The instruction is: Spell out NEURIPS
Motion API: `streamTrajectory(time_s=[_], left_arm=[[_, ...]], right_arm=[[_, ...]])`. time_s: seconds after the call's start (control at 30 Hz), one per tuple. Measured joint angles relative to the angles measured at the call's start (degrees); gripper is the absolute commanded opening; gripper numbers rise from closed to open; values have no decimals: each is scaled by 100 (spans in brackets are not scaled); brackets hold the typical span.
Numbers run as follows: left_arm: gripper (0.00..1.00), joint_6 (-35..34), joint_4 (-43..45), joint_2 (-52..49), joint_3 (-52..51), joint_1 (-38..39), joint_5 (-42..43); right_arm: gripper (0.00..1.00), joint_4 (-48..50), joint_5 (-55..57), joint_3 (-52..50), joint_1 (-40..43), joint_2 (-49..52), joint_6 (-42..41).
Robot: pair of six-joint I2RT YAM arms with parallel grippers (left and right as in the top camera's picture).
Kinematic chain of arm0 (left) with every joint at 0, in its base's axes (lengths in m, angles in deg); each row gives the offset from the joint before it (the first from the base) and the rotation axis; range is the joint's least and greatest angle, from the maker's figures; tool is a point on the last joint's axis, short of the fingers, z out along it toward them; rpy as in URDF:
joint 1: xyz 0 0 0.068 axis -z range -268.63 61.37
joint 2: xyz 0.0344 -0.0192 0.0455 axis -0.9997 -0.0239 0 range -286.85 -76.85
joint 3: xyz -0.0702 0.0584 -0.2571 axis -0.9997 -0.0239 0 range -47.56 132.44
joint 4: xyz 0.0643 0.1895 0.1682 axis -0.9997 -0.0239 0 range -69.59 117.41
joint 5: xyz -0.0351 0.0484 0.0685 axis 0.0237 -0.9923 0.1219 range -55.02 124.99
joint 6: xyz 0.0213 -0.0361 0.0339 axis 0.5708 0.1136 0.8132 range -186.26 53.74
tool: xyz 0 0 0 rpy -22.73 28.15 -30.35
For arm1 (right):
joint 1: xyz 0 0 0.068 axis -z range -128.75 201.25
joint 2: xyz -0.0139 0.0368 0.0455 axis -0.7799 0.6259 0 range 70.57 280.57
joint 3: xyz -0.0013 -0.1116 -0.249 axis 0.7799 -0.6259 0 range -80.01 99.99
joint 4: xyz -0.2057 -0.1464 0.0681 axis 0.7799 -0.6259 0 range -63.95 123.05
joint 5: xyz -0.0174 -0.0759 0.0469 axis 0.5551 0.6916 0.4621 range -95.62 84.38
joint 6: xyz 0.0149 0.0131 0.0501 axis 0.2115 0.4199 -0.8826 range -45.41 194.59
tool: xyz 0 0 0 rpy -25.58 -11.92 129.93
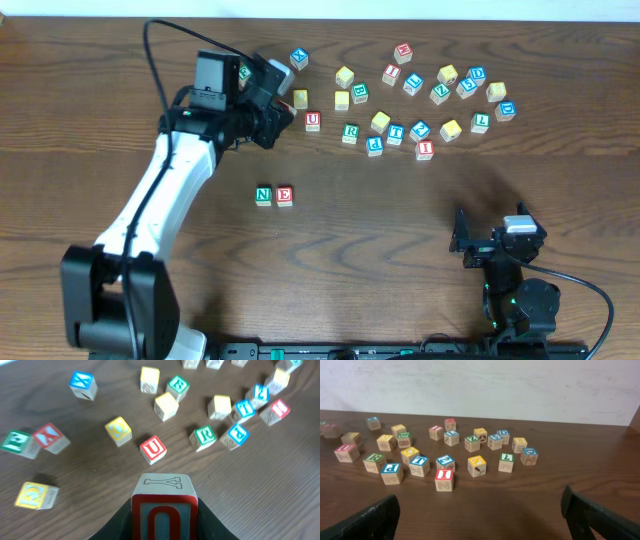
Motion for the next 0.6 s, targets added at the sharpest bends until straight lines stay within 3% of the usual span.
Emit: streamTrajectory(time_s=[0.3,0.6], left_arm=[[23,479,-66,-977,0,164,-2],[21,728,-426,-1058,0,181,44]], right_arm=[[99,0,0,0,0,0,0],[99,0,0,0,0,0,0]])
